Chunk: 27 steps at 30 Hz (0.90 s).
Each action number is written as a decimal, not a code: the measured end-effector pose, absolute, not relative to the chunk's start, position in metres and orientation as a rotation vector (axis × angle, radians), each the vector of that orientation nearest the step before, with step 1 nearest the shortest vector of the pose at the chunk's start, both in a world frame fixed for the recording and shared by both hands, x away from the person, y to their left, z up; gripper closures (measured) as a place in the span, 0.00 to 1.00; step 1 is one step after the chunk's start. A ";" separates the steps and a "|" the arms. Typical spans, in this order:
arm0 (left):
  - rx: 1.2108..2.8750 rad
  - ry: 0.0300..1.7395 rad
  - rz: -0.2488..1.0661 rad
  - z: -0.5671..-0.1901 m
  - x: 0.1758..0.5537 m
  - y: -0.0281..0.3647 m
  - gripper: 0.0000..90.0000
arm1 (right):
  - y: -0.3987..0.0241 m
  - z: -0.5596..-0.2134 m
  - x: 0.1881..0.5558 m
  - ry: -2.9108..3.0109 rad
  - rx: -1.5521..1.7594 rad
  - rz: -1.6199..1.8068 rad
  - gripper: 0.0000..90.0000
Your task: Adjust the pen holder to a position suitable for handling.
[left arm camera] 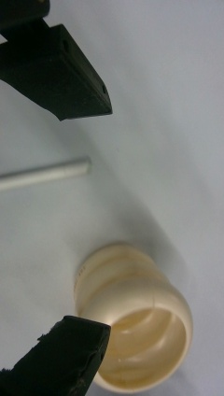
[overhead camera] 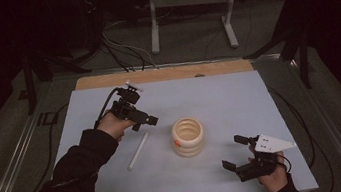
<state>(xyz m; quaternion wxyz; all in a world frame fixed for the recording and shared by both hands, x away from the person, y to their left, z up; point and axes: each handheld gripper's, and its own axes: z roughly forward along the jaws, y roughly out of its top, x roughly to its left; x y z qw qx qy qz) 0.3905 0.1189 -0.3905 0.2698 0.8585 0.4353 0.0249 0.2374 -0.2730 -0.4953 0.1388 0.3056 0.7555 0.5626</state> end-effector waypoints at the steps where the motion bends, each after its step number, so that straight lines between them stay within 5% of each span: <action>1: 2.310 1.177 0.071 -0.390 0.390 0.121 0.00 | -0.272 -0.495 0.238 2.183 0.882 1.629 0.00; 27: 2.279 1.240 0.093 -0.407 0.355 0.160 0.00 | -0.267 -0.496 0.241 2.215 0.861 1.624 0.00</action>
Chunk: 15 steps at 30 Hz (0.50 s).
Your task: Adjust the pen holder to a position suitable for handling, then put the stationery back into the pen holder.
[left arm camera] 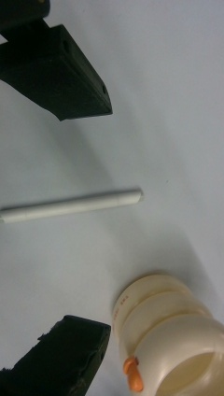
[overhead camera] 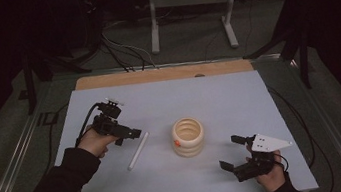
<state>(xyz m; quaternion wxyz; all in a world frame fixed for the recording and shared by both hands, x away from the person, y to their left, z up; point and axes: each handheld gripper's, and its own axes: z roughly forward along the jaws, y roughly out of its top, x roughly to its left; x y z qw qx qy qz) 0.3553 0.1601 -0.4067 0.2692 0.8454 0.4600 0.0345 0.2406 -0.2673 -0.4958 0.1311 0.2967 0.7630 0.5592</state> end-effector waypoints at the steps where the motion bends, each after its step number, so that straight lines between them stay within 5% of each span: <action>1: 2.274 1.245 0.092 -0.407 0.354 0.161 0.00 | -0.267 -0.496 0.241 2.215 0.861 1.625 0.00; 15: 2.281 1.292 0.071 -0.417 0.349 0.158 0.00 | -0.265 -0.495 0.241 2.218 0.852 1.623 0.00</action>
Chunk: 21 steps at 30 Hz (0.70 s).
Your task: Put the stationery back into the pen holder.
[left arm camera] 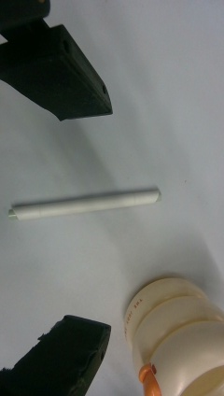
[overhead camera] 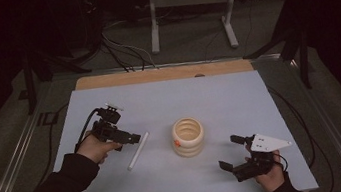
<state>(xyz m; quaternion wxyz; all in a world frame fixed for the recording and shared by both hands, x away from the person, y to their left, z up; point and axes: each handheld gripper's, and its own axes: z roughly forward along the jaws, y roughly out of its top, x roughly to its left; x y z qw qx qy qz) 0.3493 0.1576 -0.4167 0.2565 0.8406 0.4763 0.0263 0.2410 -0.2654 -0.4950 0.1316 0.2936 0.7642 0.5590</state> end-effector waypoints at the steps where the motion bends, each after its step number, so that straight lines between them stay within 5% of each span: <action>1: 2.278 1.303 0.058 -0.419 0.350 0.157 0.00 | -0.265 -0.495 0.241 2.220 0.852 1.622 0.00; 16: 2.308 1.381 -0.003 -0.453 0.364 0.148 0.01 | -0.266 -0.495 0.240 2.220 0.852 1.622 0.00; 21: 2.334 1.380 -0.022 -0.460 0.365 0.142 0.09 | -0.266 -0.495 0.240 2.221 0.851 1.622 0.00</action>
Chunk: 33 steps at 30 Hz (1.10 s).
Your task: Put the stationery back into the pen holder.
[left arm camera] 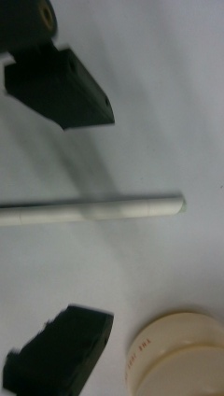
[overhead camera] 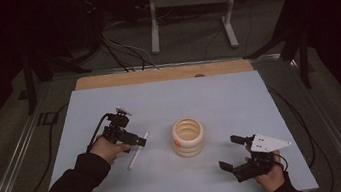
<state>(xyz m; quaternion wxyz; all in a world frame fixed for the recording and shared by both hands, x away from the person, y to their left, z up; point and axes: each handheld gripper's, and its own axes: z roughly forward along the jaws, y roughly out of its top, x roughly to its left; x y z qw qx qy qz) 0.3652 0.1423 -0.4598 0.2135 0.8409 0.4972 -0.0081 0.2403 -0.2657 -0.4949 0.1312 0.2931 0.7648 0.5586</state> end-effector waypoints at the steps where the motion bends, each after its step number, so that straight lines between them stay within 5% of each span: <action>1: 2.342 1.379 -0.025 -0.461 0.365 0.141 0.09 | -0.266 -0.495 0.240 2.220 0.852 1.622 0.00; 14: 2.422 1.391 -0.042 -0.474 0.362 0.134 0.38 | -0.266 -0.495 0.240 2.222 0.852 1.619 0.00; 33: 2.488 1.372 -0.002 -0.485 0.372 0.120 0.65 | -0.266 -0.495 0.240 2.226 0.852 1.620 0.00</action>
